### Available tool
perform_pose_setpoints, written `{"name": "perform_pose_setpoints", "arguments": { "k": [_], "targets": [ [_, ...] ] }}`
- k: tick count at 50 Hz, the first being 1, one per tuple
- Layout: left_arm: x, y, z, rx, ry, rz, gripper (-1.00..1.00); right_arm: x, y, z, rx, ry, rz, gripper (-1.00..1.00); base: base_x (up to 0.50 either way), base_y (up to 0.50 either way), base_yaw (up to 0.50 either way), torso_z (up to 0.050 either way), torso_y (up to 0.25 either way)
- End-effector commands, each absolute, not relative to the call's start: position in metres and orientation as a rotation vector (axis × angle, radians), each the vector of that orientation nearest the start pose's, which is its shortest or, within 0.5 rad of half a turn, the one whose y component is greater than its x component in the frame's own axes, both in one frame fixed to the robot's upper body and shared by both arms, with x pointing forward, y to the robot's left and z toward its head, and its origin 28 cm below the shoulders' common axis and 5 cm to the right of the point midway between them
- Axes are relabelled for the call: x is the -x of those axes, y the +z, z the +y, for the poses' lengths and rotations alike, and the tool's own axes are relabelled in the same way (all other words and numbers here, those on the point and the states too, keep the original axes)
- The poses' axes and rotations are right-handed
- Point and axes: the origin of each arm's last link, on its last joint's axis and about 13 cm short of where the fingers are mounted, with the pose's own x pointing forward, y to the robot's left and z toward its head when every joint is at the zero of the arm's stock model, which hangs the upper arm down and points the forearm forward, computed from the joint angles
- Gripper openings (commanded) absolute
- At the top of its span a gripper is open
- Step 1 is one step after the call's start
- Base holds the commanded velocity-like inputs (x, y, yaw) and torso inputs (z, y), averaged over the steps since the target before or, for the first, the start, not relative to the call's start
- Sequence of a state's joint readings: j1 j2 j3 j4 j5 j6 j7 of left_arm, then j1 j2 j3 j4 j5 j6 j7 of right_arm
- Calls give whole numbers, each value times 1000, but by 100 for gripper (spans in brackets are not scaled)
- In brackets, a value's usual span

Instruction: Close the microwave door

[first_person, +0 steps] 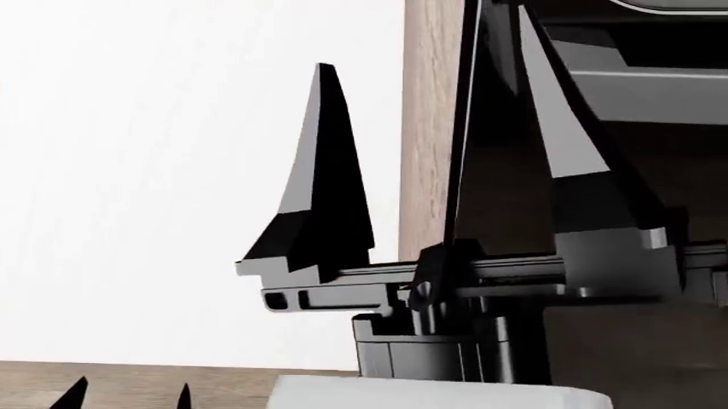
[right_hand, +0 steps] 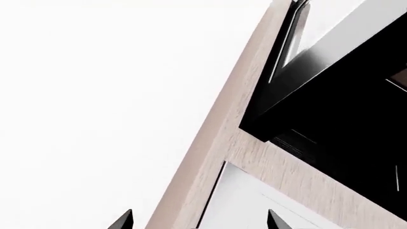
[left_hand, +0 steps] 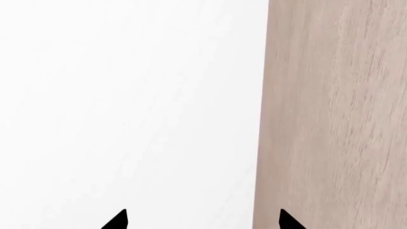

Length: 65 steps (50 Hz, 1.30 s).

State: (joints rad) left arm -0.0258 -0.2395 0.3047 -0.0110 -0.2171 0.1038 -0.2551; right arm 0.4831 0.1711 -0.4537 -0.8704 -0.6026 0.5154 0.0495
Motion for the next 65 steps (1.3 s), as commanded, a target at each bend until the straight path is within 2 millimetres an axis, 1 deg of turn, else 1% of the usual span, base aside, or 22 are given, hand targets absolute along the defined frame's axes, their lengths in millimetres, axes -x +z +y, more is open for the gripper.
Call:
{"name": "perform_pose_setpoints", "arguments": {
  "k": [1, 9, 12, 18, 21, 29, 34, 35, 36, 38, 41, 45, 49, 52, 58, 60, 63, 65],
  "targets": [
    [-209, 19, 202, -1, -40, -53, 100, -206, 274, -66, 591, -54, -984, 100, 0, 0, 0, 0, 0],
    [-209, 30, 200, 3, -39, -57, 100, -213, 281, -58, 627, 5, -999, 100, 0, 0, 0, 0, 0],
    [-209, 30, 200, 5, -39, -58, 100, -213, 282, -56, 624, 19, -1003, 100, 0, 0, 0, 0, 0],
    [-209, 25, 202, 7, -40, -60, 100, -216, 281, -57, 650, 11, -989, 100, 0, 0, 0, 0, 0],
    [-209, 22, 202, 5, -43, -61, 100, -216, 288, -57, 640, 5, -998, 100, 0, 0, 0, 0, 0],
    [-210, 24, 201, 3, -45, -62, 100, -220, 300, -54, 666, 1, -1029, 100, 0, 0, 0, 0, 0],
    [-210, 25, 200, 2, -50, -61, 100, -220, 314, -54, 688, -12, -1054, 100, 0, 0, 0, 0, 0],
    [-210, 26, 200, 1, -52, -62, 100, -219, 319, -54, 717, -23, -1074, 100, 0, 0, 0, 0, 0],
    [-210, 26, 200, 3, -51, -62, 100, -219, 322, -54, 712, -27, -1076, 100, 0, 0, 0, 0, 0],
    [-209, 26, 200, 5, -50, -61, 100, -220, 334, -56, 713, -48, -1099, 100, 0, 0, 0, 0, 0],
    [-209, 25, 200, 6, -48, -61, 100, -221, 345, -56, 696, -50, -1111, 100, 0, 0, 0, 0, 0],
    [-209, 25, 200, 7, -48, -60, 100, -224, 349, -57, 673, -56, -1100, 100, 0, 0, 0, 0, 0],
    [-209, 27, 200, 9, -49, -63, 100, -224, 361, -58, 674, -65, -1105, 100, 0, 0, 0, 0, 0],
    [-209, 27, 200, 8, -50, -64, 100, -225, 365, -57, 677, -62, -1106, 100, 0, 0, 0, 0, 0],
    [-208, 24, 200, 9, -49, -68, 100, -223, 380, -53, 617, -10, -1118, 100, 0, 0, 0, 0, 0],
    [-208, 24, 201, 8, -50, -70, 100, -224, 382, -52, 614, -4, -1119, 100, 0, 0, 0, 0, 0],
    [-208, 23, 201, 9, -50, -71, 100, -233, 387, -54, 595, -17, -1102, 100, 0, 0, 0, 0, 0],
    [-208, 23, 201, 9, -50, -72, 100, -234, 388, -54, 593, -21, -1098, 100, 0, 0, 0, 0, 0]
  ]
}}
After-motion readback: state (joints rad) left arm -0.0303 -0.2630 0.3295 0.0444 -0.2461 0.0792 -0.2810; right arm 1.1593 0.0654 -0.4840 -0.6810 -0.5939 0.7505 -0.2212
